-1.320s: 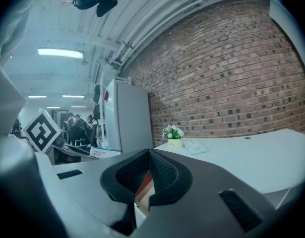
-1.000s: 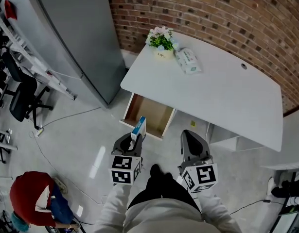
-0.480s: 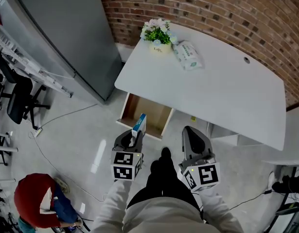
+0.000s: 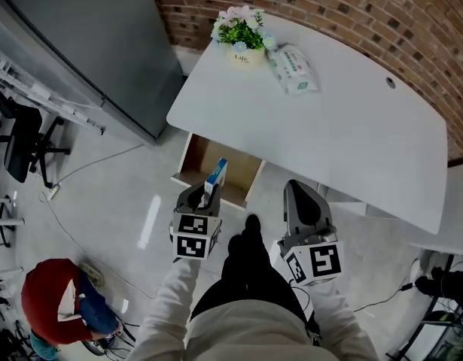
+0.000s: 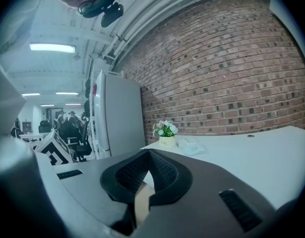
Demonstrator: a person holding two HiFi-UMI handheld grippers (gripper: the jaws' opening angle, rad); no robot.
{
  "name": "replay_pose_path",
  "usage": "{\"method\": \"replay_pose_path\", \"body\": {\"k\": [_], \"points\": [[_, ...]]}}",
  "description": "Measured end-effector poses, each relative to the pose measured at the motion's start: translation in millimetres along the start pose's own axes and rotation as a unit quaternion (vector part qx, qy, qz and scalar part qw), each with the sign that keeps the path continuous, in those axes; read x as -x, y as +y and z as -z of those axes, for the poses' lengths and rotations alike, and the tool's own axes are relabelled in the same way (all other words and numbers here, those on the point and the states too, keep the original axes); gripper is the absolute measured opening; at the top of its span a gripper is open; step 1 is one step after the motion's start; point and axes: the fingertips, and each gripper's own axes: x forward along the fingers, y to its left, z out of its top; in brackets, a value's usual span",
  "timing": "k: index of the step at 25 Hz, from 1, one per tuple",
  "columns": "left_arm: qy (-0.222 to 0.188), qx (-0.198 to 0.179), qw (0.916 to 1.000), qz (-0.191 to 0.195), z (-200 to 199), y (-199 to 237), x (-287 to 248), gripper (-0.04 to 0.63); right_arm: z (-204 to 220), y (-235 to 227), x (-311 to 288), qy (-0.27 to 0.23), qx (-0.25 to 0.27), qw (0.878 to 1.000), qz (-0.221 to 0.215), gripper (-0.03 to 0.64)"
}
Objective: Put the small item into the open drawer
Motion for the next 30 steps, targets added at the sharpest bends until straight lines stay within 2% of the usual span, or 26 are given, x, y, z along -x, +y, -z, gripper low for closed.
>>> {"method": "replay_pose_path", "body": {"k": [9, 20, 30], "points": [[0.047, 0.001, 0.9988, 0.008, 30.0, -4.6, -59.0, 0.087, 12.4, -18.1, -11.8, 0.017, 0.007, 1.0, 0.0, 0.026], [0.095, 0.041, 0.9946, 0.009, 67.1, -5.0, -108.5, 0.088, 21.1, -25.5, -25.2, 0.031, 0.009, 0.999, -0.008, 0.026], [0.127, 0.038, 0.9911, 0.01, 86.8, -5.7, -145.6, 0.088, 35.6, -28.2, -33.1, 0.04, 0.004, 0.999, -0.011, 0.026]]}}
